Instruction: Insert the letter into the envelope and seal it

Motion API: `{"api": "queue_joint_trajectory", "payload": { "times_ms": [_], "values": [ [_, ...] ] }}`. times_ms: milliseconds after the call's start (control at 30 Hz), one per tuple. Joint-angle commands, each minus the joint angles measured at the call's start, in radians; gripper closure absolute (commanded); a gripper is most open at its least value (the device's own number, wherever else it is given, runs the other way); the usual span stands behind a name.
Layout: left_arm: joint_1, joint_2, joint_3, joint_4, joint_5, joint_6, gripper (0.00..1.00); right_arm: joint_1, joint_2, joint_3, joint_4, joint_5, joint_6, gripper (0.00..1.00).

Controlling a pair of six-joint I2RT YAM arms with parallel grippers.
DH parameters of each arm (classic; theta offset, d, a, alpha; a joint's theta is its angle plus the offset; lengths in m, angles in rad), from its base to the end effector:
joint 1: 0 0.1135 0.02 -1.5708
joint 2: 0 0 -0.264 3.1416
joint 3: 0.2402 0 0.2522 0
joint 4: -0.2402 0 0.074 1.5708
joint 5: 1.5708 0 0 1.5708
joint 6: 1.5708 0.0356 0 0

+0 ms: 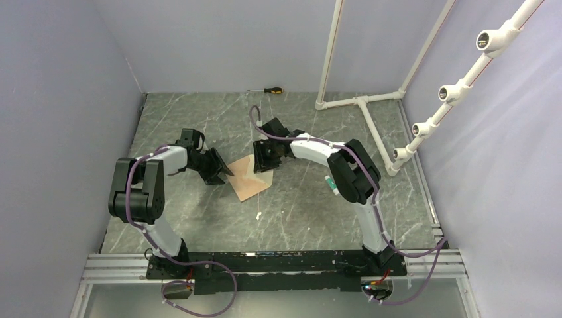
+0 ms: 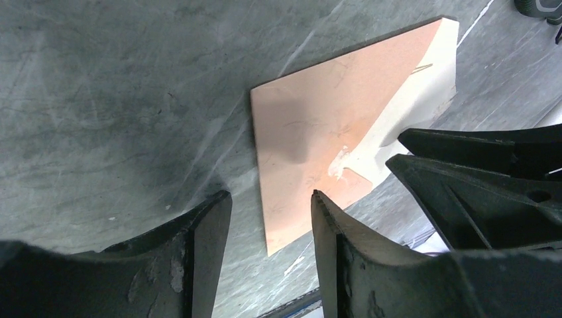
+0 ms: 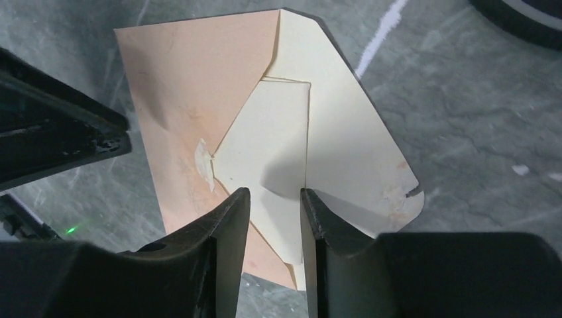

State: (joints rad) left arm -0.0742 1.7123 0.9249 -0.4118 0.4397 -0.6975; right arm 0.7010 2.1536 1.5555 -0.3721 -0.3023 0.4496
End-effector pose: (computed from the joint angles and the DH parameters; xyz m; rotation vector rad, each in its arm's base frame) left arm 0.3092 -0.0382 0.1447 -0.7621 2.7571 -0.7939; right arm 0.3466 0.3064 0.1565 -0.4627 2.6504 0.7962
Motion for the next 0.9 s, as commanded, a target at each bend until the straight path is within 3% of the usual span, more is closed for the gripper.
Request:
{"api": "queue_joint_trajectory", "payload": {
  "times_ms": [0, 333, 867],
  "values": [
    [-0.007, 0.05, -0.012, -0.001, -0.031, 0.006, 0.45, -0.005, 0.034, 0.044, -0.003, -0.029, -0.011, 0.62],
    [-0.021, 0.085, -0.002, 0.019, 0.008, -0.009, 0.46, -0.005, 0.05, 0.047, 0.028, -0.105, 0.009, 0.57],
    [-0.029, 0.093, -0.021, 0.058, 0.042, -0.023, 0.49, -0.007, 0.071, 0.018, 0.165, -0.263, 0.067, 0.59]
  ]
}}
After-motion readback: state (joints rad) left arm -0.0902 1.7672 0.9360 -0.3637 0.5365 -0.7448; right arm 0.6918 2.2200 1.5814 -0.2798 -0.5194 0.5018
